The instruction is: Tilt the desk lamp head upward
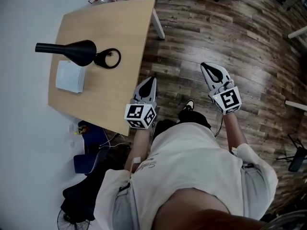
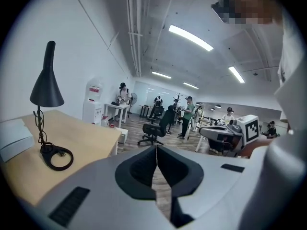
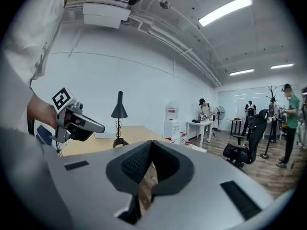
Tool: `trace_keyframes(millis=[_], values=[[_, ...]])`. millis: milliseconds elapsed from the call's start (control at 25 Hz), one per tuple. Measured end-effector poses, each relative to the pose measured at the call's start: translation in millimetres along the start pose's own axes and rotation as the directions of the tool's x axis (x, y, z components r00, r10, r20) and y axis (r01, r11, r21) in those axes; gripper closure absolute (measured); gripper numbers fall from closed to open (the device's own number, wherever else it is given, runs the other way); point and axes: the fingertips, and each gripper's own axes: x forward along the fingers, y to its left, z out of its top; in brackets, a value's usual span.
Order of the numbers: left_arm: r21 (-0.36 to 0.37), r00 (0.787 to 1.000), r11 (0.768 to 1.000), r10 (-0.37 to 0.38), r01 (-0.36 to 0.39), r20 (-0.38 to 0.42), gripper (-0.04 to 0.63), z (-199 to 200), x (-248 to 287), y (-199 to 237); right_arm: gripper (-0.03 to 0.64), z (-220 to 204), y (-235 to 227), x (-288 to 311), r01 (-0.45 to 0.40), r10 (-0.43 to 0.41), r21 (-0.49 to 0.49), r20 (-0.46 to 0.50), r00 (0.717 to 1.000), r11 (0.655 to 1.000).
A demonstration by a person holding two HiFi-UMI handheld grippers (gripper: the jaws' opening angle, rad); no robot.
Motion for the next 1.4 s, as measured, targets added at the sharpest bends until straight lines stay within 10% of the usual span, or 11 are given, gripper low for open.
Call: trace_keyframes(millis=[560, 960, 1400], values=[[0.001, 0.999, 0.999, -0.041, 0.042, -0.016, 0.578, 15, 82, 31, 0.621, -34, -14, 45, -0.055, 0.063, 0.102, -0.074, 0.995, 0.993], [0.043, 0.996, 0.996, -0.086, 0.084, 0.037, 0.578, 83, 153, 82, 0.621, 42, -83, 140, -0.030, 0.028, 0.110, 0.026, 0.999, 0.994], [0.028, 0.992, 0.998, 0.047, -0.050, 0.114, 0.578, 103, 146, 165, 0.621, 60, -52, 244, -0.214, 0.214, 0.015, -0.013, 0.977, 0.977]])
